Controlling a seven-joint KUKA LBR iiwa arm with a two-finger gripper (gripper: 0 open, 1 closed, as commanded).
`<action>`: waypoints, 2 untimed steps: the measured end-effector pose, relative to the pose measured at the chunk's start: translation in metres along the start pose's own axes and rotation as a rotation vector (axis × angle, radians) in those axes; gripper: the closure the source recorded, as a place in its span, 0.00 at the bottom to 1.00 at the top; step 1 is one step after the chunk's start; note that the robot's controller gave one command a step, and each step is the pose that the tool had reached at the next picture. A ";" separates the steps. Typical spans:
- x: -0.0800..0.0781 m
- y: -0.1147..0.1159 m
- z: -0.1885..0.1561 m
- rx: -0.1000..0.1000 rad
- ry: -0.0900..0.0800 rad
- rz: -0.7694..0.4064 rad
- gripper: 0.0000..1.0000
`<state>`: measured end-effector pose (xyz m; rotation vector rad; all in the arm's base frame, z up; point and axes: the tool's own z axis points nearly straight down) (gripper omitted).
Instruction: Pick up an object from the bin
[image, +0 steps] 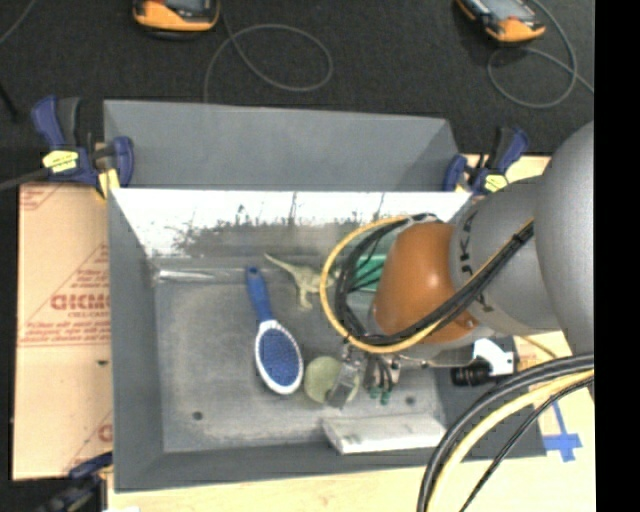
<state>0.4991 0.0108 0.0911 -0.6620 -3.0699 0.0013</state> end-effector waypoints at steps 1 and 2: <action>-0.001 0.000 -0.016 -0.001 -0.002 -0.002 1.00; -0.001 0.001 -0.025 -0.003 -0.005 -0.002 1.00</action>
Offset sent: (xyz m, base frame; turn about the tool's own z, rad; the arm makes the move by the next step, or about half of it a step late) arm 0.0000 -0.0002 0.0082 0.0000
